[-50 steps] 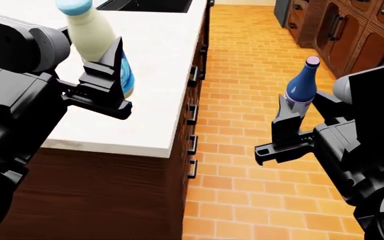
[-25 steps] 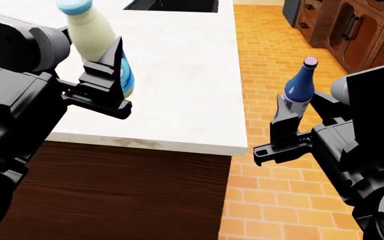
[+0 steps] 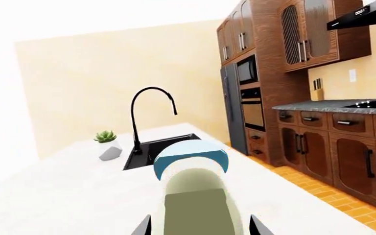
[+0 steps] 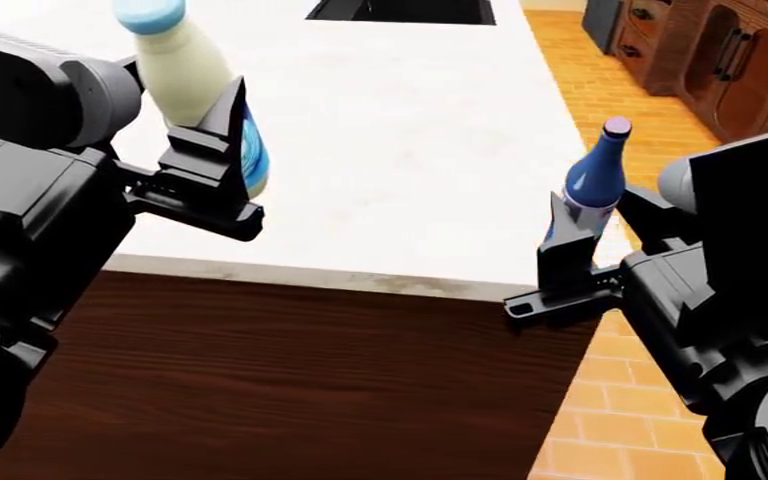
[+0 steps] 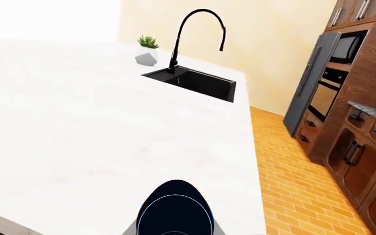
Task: Move the drinks to the dining counter.
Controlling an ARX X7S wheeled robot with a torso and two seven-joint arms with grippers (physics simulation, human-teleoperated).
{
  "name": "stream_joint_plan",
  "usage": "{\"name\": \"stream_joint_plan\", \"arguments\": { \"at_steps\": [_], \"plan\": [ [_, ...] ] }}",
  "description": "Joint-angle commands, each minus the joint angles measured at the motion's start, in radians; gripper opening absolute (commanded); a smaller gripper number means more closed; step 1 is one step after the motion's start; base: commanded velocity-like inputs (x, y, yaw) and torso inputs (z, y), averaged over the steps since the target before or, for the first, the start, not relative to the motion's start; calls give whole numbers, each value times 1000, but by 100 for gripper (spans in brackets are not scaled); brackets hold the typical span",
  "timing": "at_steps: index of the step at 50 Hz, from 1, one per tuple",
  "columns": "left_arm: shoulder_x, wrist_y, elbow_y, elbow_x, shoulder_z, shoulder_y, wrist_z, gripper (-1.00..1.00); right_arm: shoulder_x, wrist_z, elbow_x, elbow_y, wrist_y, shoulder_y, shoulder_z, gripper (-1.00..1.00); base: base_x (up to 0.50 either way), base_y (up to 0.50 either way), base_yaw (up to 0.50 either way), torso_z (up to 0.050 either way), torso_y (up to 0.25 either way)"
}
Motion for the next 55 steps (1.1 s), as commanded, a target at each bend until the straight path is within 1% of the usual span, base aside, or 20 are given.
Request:
{"name": "stream_joint_plan", "arguments": {
  "at_steps": [1, 11, 19, 36, 43, 48, 55],
  "plan": [
    [-4, 11, 2, 3, -8, -2, -9, -100, 0, -4, -10, -3, 5, 6, 4, -100, -497, -55, 0, 0, 0],
    [-5, 12, -3, 1, -1, -11, -9, -100, -2, -17, -18, 1, 3, 5, 4, -100, -508, 44, 0, 0, 1],
    [-5, 8, -6, 1, 9, -24, -11, -100, 1, -14, -11, 0, 5, 11, -3, -100, -528, 264, 0, 0, 1],
    [-11, 22, -1, 20, 8, 1, 3, -100, 6, -27, -25, -8, -4, -5, 1, -100, -499, 325, 0, 1, 2],
    [-12, 24, 0, 27, 12, 7, 7, -100, 7, -42, -51, -4, -17, -27, 13, -100, -112, 455, 0, 0, 2],
    [-12, 24, -3, 36, 17, 13, 15, -100, 5, -66, -82, -1, -41, -58, 34, -100, 0, 0, 0, 0, 3],
    [0, 13, -23, 43, 41, -10, 17, -100, -23, -45, -98, 58, -18, -22, -3, -100, 0, 0, 0, 1, 1]
  ]
}}
